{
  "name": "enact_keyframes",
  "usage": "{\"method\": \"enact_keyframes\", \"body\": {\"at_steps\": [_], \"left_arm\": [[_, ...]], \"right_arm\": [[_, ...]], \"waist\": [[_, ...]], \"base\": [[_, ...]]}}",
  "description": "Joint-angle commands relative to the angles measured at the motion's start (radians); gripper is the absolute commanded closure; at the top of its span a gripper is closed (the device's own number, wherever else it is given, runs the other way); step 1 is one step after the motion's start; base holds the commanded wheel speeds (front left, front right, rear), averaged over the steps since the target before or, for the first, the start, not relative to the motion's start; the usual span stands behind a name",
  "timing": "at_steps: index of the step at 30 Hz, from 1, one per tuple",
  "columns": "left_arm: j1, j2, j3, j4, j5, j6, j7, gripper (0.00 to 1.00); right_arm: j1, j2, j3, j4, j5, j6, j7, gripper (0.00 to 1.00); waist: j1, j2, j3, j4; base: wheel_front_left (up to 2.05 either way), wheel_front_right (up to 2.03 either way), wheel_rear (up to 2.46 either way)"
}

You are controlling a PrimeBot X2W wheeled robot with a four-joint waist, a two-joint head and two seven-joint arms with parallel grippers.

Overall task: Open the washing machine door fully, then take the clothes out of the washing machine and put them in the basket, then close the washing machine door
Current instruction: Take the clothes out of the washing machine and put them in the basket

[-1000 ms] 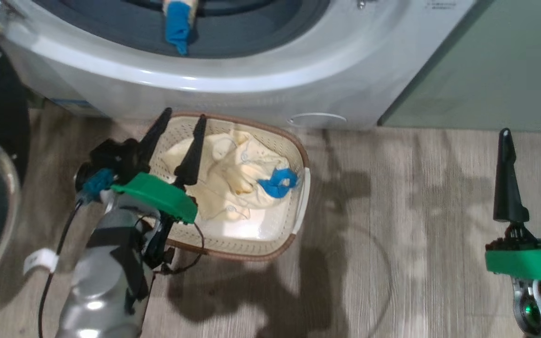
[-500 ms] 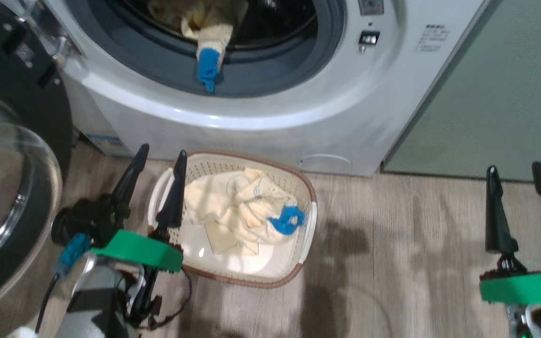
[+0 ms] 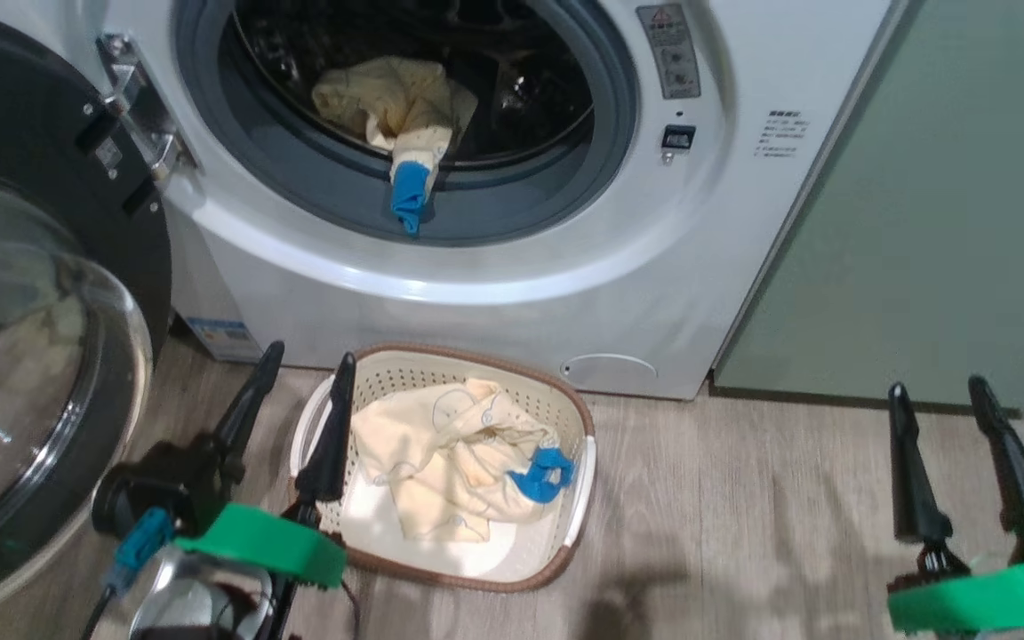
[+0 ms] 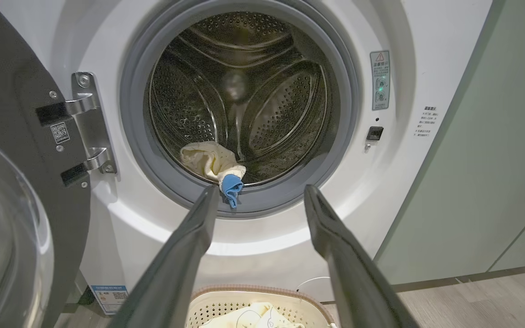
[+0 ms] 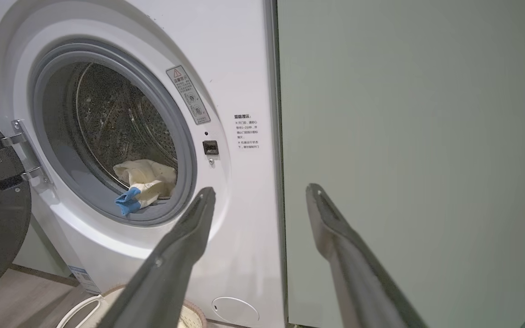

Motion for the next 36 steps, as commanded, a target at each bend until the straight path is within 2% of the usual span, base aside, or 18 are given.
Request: {"method": "enact_keyframes", "body": {"at_steps": [1,18,36], "left_arm": [[-0.02,0.014,0.032,-0.042,0.0,0.004,0.006,0.0],[0.053,0.019,0.031,-0.109,-0.009,0.028,0.047,0.0],[0.043,0.028,0.023,-0.103,-0.021,0.041,0.044,0.0]], "right_arm": [[-0.01,-0.014,0.02,-0.031,0.002,0.004,-0.009,0.0],[0.042,-0.008,0.034,-0.03,0.008,0.004,-0.009,0.0],[0.032,-0.006,0.043,-0.033,0.011,0.004,-0.009,0.0]], "waist": [[0.0001,-0.0001,-0.01,-0.002],[0.0001,-0.0001,-0.082,-0.006],[0.0001,-0.0001,-0.066,-0.006]], "base": [[0.0,0.0,0.0],[0.0,0.0,0.0],[0.0,0.0,0.0]]}}
